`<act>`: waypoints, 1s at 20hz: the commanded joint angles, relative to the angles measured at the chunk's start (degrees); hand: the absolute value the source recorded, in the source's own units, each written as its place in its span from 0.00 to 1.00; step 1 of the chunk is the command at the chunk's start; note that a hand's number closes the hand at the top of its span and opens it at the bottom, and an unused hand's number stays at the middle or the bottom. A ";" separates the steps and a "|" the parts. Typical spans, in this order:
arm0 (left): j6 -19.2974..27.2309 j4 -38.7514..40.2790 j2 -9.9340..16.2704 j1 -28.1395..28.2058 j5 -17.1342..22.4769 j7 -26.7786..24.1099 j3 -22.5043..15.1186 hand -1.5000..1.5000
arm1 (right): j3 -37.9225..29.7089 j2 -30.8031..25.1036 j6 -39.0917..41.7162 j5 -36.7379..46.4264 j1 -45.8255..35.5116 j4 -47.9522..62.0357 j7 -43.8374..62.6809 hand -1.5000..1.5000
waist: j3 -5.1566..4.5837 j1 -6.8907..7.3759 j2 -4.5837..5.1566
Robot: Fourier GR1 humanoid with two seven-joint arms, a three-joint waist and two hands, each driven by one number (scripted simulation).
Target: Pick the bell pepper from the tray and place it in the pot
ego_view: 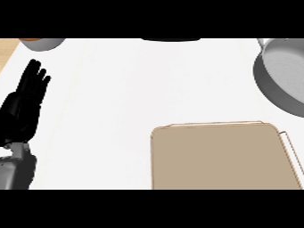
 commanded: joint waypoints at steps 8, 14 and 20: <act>-0.95 -0.54 0.44 -2.29 0.70 1.30 0.06 0.50 | 5.62 -2.94 -23.11 21.85 -11.35 21.61 -11.17 1.00 | 0.15 2.40 0.85; -2.09 3.93 0.62 -4.84 1.61 -0.20 1.04 0.50 | 9.15 0.25 -32.97 28.15 -22.38 43.34 -18.83 1.00 | 0.15 2.20 0.97; -1.66 2.55 -0.84 -3.23 0.66 -1.17 -0.50 0.50 | 7.86 0.43 -31.27 28.36 -28.62 58.97 -19.58 1.00 | 0.23 3.07 1.32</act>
